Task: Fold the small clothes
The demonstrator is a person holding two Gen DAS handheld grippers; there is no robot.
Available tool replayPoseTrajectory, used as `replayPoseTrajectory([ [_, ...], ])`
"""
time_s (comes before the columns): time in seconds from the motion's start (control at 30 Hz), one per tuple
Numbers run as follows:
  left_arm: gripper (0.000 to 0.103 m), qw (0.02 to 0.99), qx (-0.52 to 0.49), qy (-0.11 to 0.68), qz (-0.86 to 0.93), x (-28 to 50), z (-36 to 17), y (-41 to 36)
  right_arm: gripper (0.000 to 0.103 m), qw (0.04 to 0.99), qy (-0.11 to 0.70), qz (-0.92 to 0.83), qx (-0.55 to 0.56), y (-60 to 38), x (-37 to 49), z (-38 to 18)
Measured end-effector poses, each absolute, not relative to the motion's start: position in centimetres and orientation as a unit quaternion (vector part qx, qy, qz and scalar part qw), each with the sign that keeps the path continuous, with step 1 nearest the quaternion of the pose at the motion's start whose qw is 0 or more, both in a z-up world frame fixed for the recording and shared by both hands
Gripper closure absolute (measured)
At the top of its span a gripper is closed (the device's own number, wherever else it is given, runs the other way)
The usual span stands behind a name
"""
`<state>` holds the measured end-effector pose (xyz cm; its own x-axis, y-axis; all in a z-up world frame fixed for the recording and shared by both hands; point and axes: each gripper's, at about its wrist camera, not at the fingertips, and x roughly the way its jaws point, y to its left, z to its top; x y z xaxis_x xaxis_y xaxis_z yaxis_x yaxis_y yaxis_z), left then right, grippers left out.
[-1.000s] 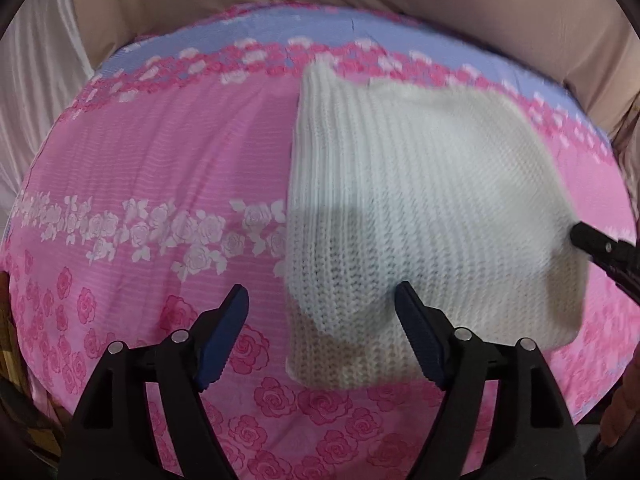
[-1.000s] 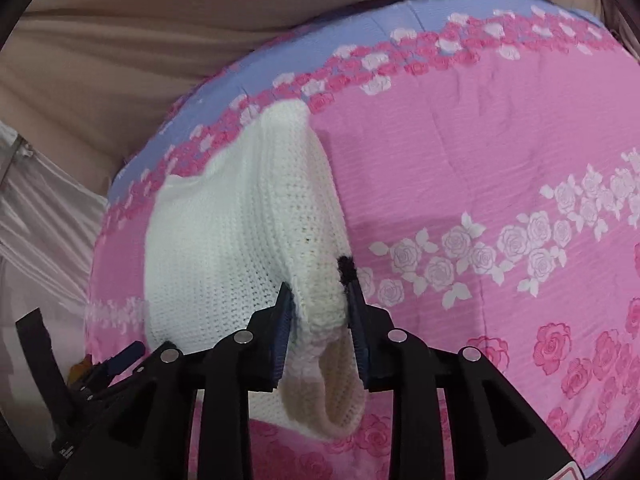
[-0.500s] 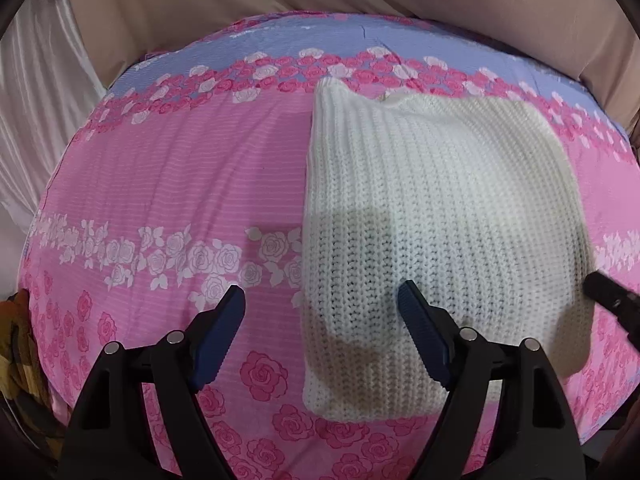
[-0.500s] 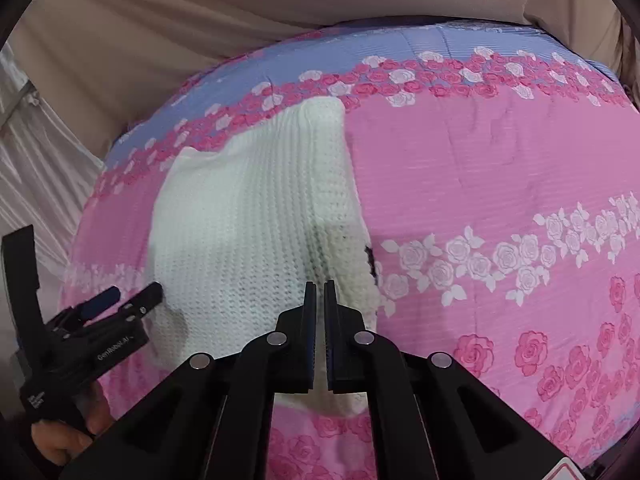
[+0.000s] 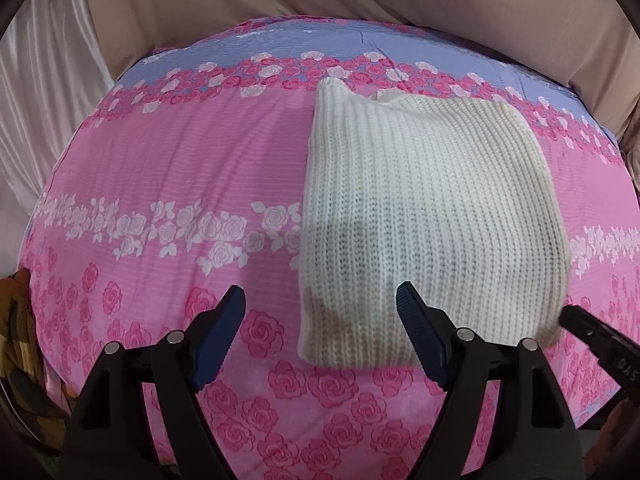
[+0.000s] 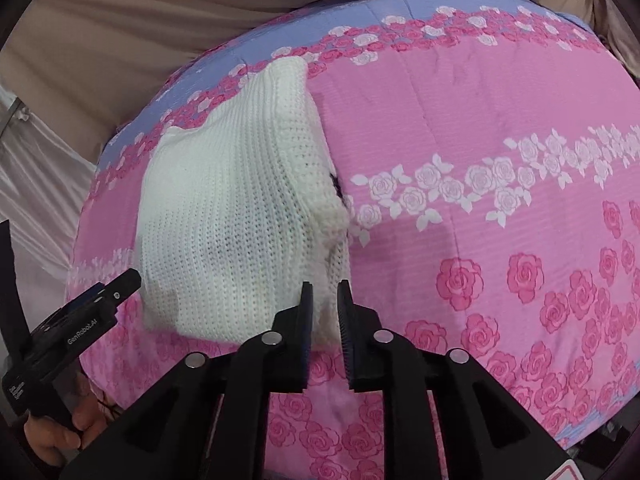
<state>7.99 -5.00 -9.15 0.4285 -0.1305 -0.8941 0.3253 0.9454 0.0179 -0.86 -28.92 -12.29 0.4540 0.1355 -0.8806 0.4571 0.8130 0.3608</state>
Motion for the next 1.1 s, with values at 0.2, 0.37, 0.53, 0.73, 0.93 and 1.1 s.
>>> replayPoseTrajectory([
  [0.2, 0.027, 0.821, 0.092, 0.546, -0.136, 6.4, -10.7, -4.1, 0.075, 0.799, 0.527, -0.069, 0.281, -28.0, 0.8, -14.5],
  [0.37, 0.029, 0.824, 0.090, 0.550, -0.099, 7.3, -11.7, -2.6, 0.094, 0.850, 0.454, -0.049, 0.263, -27.5, 1.1, -8.3],
  [0.53, 0.027, 0.818, 0.094, 0.559, -0.091, 7.7, -13.0, -2.4, 0.092, 0.791, 0.562, -0.078, 0.228, -27.5, 2.1, -15.7],
  [0.73, 0.028, 0.833, 0.086, 0.535, -0.113, 5.6, -10.6, -3.1, 0.077, 0.803, 0.512, -0.110, 0.284, -28.7, -1.4, -12.3],
  [0.93, 0.018, 0.859, 0.099, 0.481, -0.147, 3.9, -7.8, -5.4, 0.076, 0.816, 0.507, -0.109, 0.257, -27.0, -3.0, -11.4],
  [1.1, 0.017, 0.859, 0.100, 0.479, -0.152, 3.2, -7.0, -6.2, 0.076, 0.812, 0.505, -0.111, 0.272, -27.6, -3.5, -11.2],
])
